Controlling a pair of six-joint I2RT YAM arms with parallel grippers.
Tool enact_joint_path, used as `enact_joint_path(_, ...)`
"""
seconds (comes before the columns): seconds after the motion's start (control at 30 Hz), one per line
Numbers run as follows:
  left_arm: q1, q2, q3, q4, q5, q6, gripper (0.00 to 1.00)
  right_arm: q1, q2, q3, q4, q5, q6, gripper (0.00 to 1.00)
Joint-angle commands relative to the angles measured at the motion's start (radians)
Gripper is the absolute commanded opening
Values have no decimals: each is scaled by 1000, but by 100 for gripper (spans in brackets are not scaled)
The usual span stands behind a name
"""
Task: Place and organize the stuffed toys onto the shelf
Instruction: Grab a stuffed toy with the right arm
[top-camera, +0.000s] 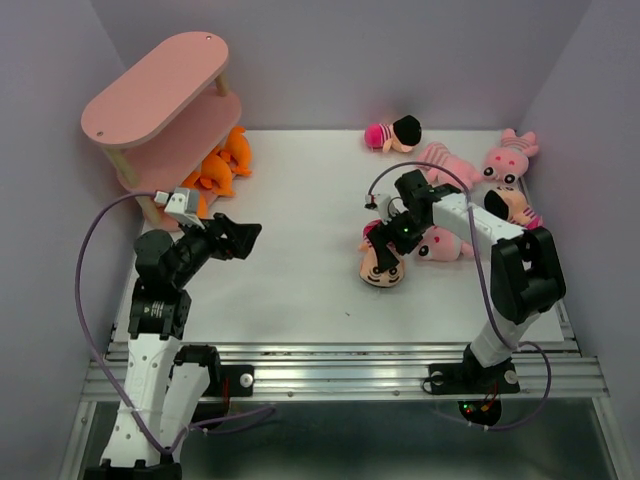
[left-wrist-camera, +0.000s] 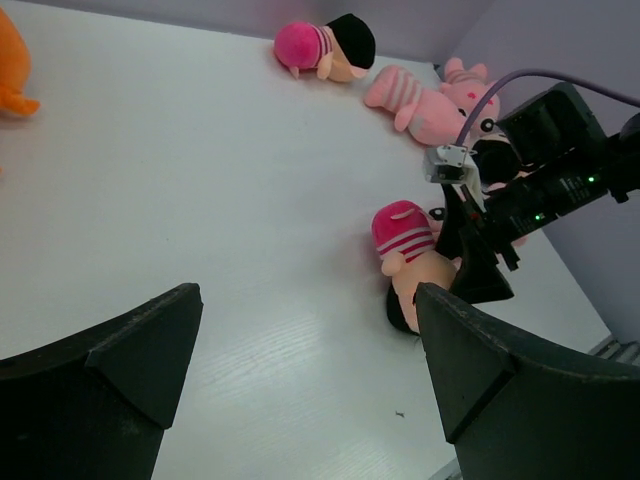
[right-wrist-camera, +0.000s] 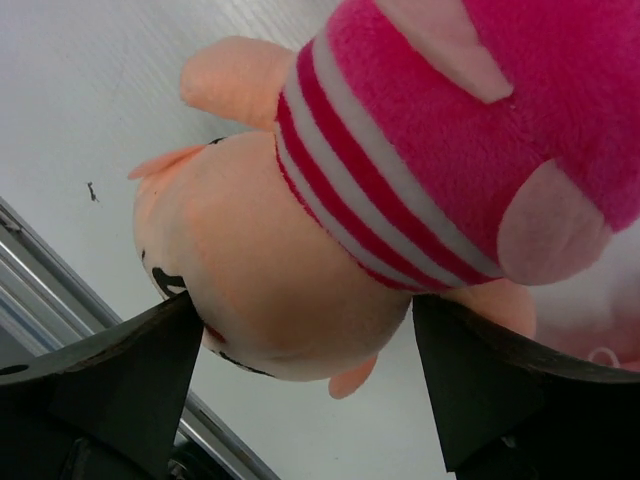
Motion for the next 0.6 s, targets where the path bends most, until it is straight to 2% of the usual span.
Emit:
enact_joint_path(0.0,2,0,-56,148,107,-98,99,15,-22,-40,105,8,-2,86)
enact_joint_path(0.07,2,18,-77,177,150,-135,98,15,-6,-40,113,-15,-6,70)
enact_joint_path(0.1,2,24,-105,197,178,-164,98,15,12,-38,108,-29,-16,52)
enact_joint_path(0.17,2,40,-142,200,185,-189,95,15,26,-41,114,-35,-23,32)
enact_joint_path(0.2,2,47,-151,196,185,-197,95,15,24,-51,120,-43,-26,19)
enact_joint_path(0.3,-33,104,-171,196,207,-238,92,15,-3,-69,134,-72,-55,6)
enact_joint_path(0.37,-99,153,-168,200,176,-253,92,15,-25,-83,133,-101,-81,4)
enact_joint_path(0.43,-232,188,-156,220,88,-272,92,15,-57,-80,70,-194,-187,4)
enact_joint_path(0.5,-319,269,-151,266,37,-302,92,15,-92,-66,-35,-268,-344,1)
enact_joint_path(0.57,-352,310,-160,320,32,-330,92,15,-120,-61,-88,-288,-425,1)
